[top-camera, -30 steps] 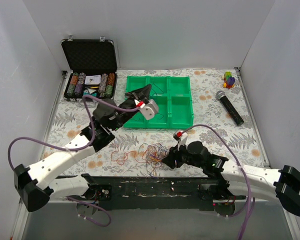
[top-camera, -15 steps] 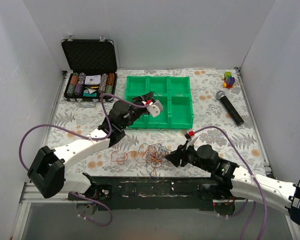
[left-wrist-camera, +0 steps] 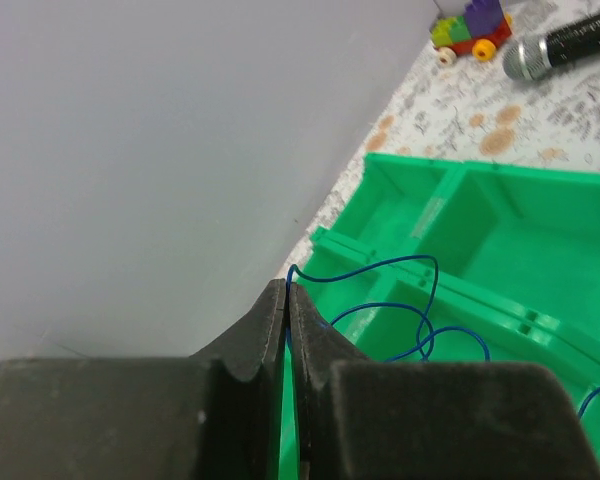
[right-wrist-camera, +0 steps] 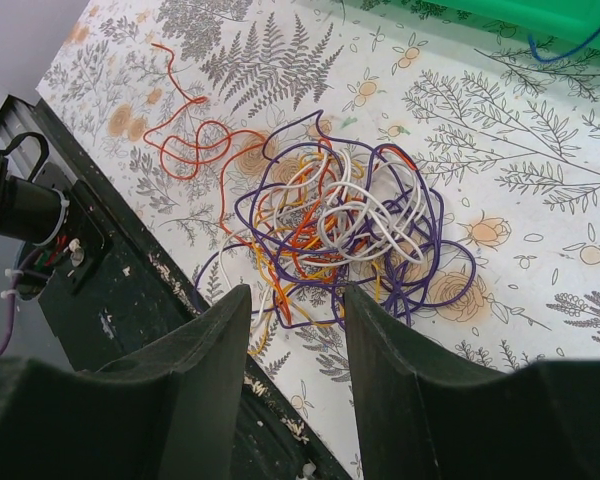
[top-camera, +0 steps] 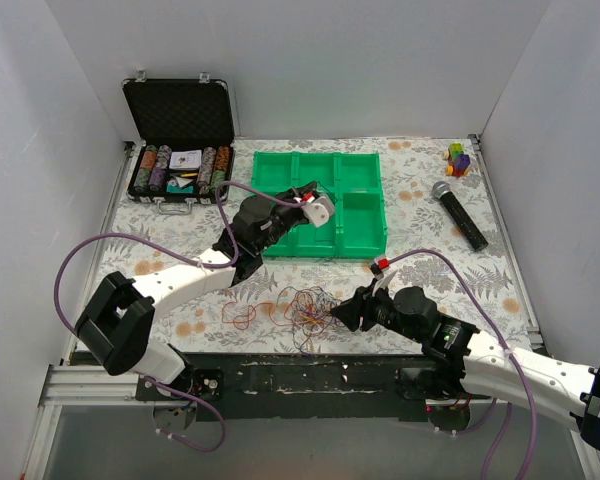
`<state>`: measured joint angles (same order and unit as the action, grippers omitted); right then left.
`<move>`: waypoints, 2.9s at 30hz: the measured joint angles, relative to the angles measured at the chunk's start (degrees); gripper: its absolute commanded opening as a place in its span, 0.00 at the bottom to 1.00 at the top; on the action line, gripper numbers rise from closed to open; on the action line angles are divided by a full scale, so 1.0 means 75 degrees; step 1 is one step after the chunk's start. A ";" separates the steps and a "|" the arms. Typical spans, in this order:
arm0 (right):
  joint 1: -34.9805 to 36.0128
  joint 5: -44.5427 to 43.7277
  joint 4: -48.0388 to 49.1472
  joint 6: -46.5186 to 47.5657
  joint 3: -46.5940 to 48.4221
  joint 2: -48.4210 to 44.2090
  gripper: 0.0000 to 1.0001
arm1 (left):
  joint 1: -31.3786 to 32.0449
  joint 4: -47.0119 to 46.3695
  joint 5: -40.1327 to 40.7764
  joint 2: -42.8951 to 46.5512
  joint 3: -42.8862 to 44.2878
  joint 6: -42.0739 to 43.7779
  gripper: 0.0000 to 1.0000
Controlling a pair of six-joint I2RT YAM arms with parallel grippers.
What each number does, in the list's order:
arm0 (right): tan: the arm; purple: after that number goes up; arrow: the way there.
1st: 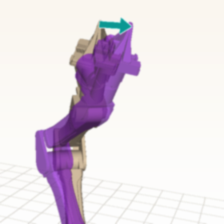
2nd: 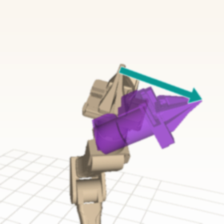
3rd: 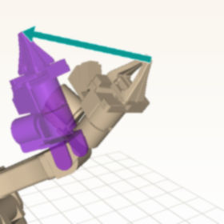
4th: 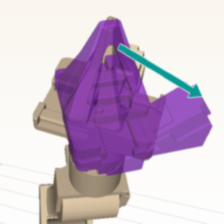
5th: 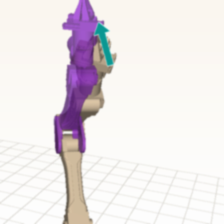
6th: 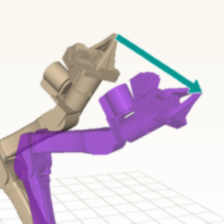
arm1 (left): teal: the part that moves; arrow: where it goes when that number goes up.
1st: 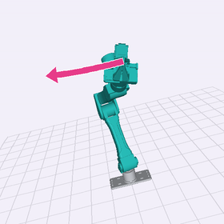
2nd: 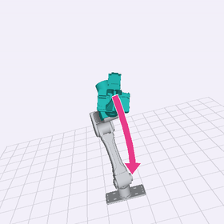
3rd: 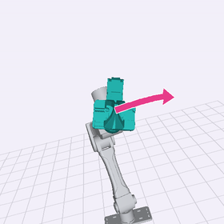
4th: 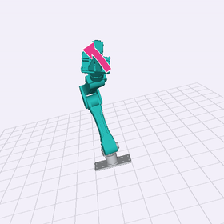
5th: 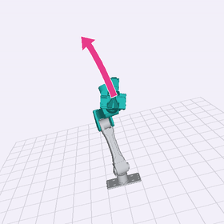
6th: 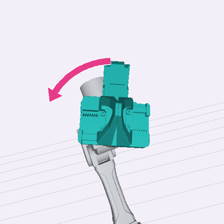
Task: Untangle the cables
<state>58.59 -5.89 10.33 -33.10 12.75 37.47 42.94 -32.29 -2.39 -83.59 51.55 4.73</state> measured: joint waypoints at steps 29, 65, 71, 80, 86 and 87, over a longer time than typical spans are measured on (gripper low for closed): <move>0.0000 -0.0259 -0.0376 -0.0052 0.0286 -0.0134 0.50 | -0.0230 -0.0286 0.0399 -0.0493 0.0044 -0.0242 0.00; -0.2311 0.0653 -0.0737 0.0612 0.1757 0.1329 0.54 | -0.1279 0.6892 -0.3459 0.2503 0.0892 -0.0560 0.76; -0.2308 0.1192 -0.0609 0.0664 0.1612 0.1311 0.55 | -0.1215 0.8763 -0.4150 0.3179 -0.0595 0.0612 0.79; -0.2084 0.1445 -0.0338 0.0664 0.1559 0.1326 0.54 | -0.1215 0.9378 -0.4106 0.2815 -0.1786 0.1772 0.81; -0.1798 0.1416 -0.0323 0.0676 0.1559 0.1510 0.54 | -0.1215 0.9046 -0.4092 0.2428 -0.2151 0.2209 0.79; -0.1775 0.1408 -0.0323 0.0676 0.1559 0.1515 0.54 | -0.1215 0.8886 -0.4095 0.2349 -0.2206 0.2247 0.79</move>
<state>45.28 4.67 7.90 -28.03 24.45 48.84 33.82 34.35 -33.10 -65.98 35.00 21.58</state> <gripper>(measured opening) 0.541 0.796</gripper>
